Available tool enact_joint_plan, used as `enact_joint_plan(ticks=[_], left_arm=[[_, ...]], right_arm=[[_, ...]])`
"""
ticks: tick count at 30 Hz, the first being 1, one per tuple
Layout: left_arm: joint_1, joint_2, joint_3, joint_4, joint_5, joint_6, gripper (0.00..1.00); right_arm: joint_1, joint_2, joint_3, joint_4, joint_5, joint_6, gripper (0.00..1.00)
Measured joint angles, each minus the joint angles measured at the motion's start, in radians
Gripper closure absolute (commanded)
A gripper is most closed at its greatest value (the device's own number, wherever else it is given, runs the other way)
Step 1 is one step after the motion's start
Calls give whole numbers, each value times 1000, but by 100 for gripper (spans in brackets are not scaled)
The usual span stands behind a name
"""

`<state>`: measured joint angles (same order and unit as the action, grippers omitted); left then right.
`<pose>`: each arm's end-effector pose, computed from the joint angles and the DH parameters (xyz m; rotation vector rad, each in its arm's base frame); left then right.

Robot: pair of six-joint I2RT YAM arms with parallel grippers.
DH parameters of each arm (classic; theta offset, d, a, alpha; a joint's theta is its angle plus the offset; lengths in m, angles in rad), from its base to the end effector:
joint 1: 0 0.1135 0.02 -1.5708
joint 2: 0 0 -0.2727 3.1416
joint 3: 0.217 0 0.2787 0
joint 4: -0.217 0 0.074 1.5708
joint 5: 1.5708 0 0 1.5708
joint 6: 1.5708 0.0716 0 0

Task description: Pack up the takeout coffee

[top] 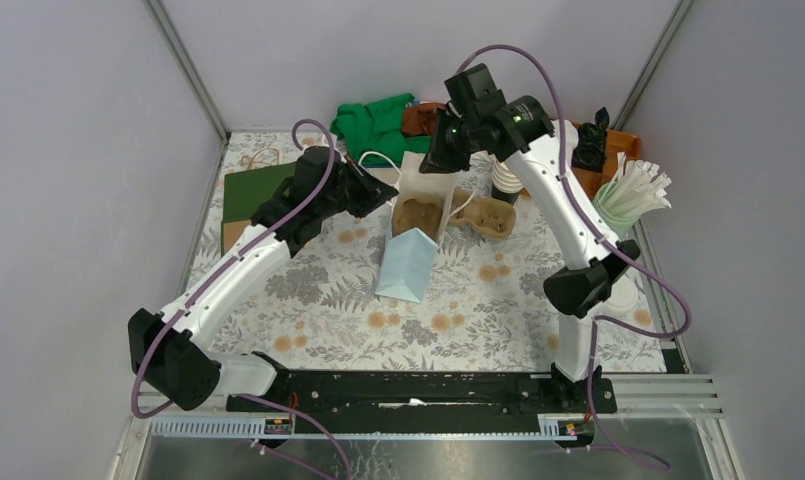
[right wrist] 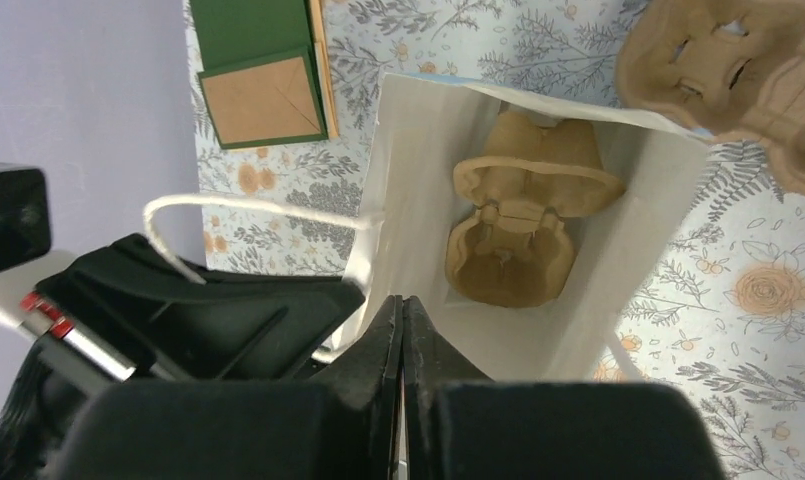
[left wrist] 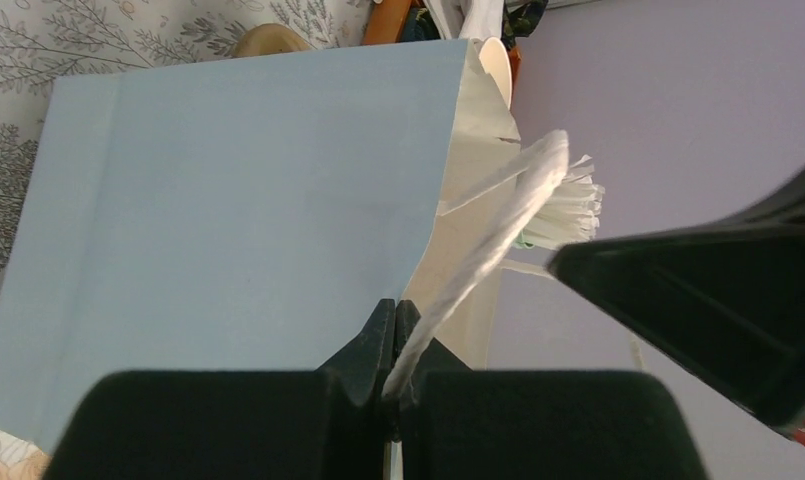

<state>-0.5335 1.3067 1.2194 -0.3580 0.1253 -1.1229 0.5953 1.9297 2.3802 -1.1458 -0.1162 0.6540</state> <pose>0.3020 -0.1888 0.3503 -0.5601 2.1474 -1.1246 0.3647 0.2570 0.4484 0.0051 2.3861 0.7654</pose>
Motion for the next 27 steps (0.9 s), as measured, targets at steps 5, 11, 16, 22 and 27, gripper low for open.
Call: enact_joint_plan(ticks=[5, 11, 16, 22, 27], left_arm=[[0, -5, -17, 22, -1, -56, 100], [0, -61, -99, 25, -22, -124, 100], [-5, -134, -175, 35, -55, -197, 100], [-23, -167, -185, 18, -90, -241, 68], [-27, -181, -156, -90, -109, -201, 14]], right_arm=[[33, 84, 49, -20, 16, 25, 100], [116, 135, 57, -24, 105, 25, 100], [194, 100, -54, 26, 229, 10, 100], [229, 99, -141, 37, 280, -19, 97], [227, 68, -212, 92, 280, -90, 94]])
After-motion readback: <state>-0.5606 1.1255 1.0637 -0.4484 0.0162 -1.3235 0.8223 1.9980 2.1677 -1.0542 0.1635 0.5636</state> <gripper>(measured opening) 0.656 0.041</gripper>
